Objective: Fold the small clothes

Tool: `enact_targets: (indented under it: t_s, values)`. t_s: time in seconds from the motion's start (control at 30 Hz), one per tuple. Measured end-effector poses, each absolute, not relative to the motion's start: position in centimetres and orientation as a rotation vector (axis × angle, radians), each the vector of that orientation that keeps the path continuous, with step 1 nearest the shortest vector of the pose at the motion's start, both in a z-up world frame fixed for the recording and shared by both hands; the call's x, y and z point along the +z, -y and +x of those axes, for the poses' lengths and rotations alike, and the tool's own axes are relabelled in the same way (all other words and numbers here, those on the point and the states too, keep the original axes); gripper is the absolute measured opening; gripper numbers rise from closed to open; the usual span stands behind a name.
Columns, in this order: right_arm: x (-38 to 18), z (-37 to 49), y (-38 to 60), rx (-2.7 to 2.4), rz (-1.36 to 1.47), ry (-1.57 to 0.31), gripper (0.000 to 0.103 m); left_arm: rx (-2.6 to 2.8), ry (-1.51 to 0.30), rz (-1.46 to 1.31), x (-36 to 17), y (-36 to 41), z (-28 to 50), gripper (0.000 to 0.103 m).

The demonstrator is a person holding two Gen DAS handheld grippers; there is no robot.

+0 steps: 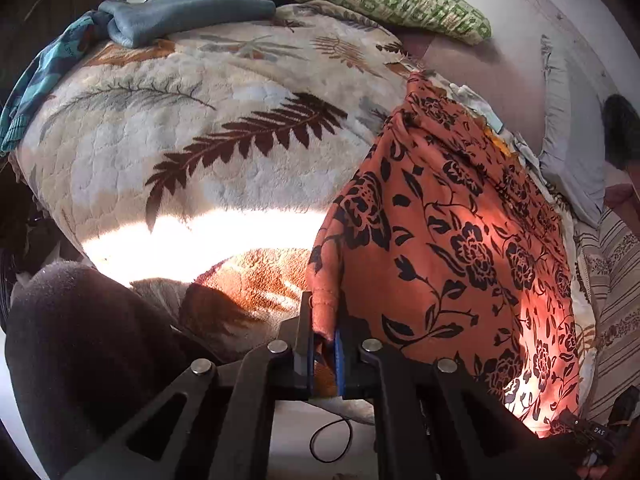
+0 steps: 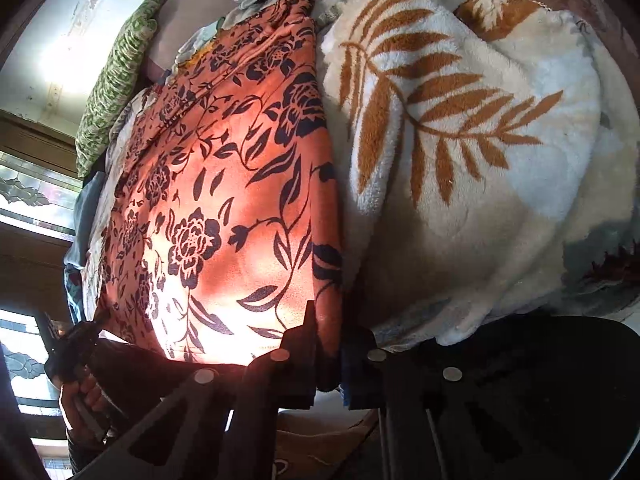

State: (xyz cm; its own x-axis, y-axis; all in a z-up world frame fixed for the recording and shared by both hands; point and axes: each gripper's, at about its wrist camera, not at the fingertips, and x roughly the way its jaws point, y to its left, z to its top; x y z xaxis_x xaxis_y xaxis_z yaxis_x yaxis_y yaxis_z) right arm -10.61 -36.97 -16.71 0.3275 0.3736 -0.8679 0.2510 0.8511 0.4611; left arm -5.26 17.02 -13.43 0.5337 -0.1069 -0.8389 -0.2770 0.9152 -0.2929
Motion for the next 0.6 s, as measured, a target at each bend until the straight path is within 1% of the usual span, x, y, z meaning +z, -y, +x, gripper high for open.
enact_targets:
  t_s: [0.07,0.23,0.3,0.43,0.6]
  values:
    - [-15.1,-10.9,36.8,0.099,0.584,-1.225,0.008,0.082,-0.955,-0.415,-11.5,-17.0,-5.4,0.007]
    - [-11.1,-9.9,37.3,0.203,0.714,-1.116,0.008,0.037,-0.864,-0.439,-7.7,-16.7,-4.3,0.007]
    - [-10.8,-9.0,37.7,0.23,0.774,-1.089,0.008,0.031,-0.868,-0.462,-7.4,-16.9,-3.5,0.007]
    - [-12.4,-7.7,38.5,0.246,0.901,-1.08,0.008,0.028,-0.897,-0.514,-7.3,-17.3,-2.5,0.007]
    - [-11.4,-5.5,39.9,0.294,1.015,-1.01,0.008,-0.023,-0.839,-0.474,-3.5,-16.5,1.7,0.007]
